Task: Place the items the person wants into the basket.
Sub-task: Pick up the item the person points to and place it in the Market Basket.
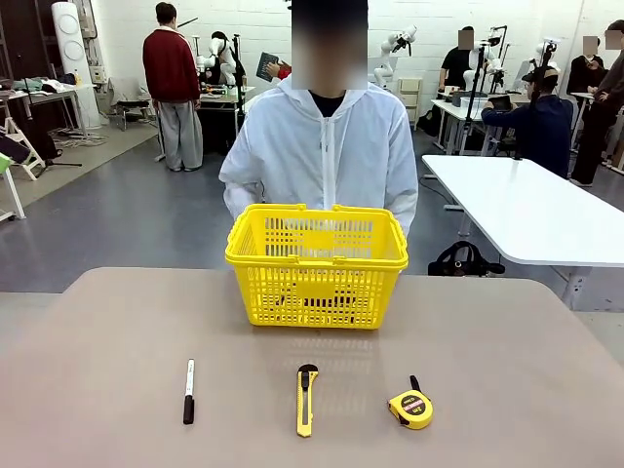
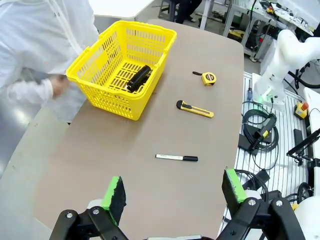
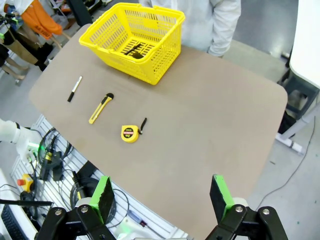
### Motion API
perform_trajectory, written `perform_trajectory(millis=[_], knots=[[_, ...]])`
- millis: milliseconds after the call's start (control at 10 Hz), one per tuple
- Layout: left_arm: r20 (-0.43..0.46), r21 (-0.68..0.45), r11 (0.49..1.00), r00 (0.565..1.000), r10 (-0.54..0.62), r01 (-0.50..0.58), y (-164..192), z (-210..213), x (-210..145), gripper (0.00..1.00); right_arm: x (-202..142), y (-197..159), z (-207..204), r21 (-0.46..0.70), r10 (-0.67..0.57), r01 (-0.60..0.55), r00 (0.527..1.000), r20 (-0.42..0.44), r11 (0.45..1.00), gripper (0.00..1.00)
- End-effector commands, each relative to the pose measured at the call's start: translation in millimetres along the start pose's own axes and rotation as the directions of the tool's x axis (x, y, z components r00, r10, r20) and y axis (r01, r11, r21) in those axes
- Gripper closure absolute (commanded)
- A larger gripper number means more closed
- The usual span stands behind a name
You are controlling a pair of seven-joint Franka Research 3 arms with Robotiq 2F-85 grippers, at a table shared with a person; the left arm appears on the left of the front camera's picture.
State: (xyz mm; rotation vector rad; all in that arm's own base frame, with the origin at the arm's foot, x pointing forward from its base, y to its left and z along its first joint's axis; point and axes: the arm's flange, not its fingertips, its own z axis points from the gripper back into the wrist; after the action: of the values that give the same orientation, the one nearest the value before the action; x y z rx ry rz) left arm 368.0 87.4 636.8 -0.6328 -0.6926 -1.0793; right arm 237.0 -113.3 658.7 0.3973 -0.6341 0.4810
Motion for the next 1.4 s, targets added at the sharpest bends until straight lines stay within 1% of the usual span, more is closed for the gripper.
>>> perform_trajectory(millis=[0, 1300], knots=[[0.014, -0.007, 1.0, 1.0, -0.019, 0.019, -1.3, 1.5, -0.7, 0.0, -2.9, 0.4, -3.6, 0.002, 0.003, -0.003, 1.0, -0.002, 1.0, 0.0], [0.014, -0.007, 1.0, 1.0, -0.019, 0.019, -1.3, 1.5, -0.7, 0.0, -2.9, 0.4, -3.6, 0.002, 0.003, -0.003, 1.0, -0.002, 1.0, 0.0]])
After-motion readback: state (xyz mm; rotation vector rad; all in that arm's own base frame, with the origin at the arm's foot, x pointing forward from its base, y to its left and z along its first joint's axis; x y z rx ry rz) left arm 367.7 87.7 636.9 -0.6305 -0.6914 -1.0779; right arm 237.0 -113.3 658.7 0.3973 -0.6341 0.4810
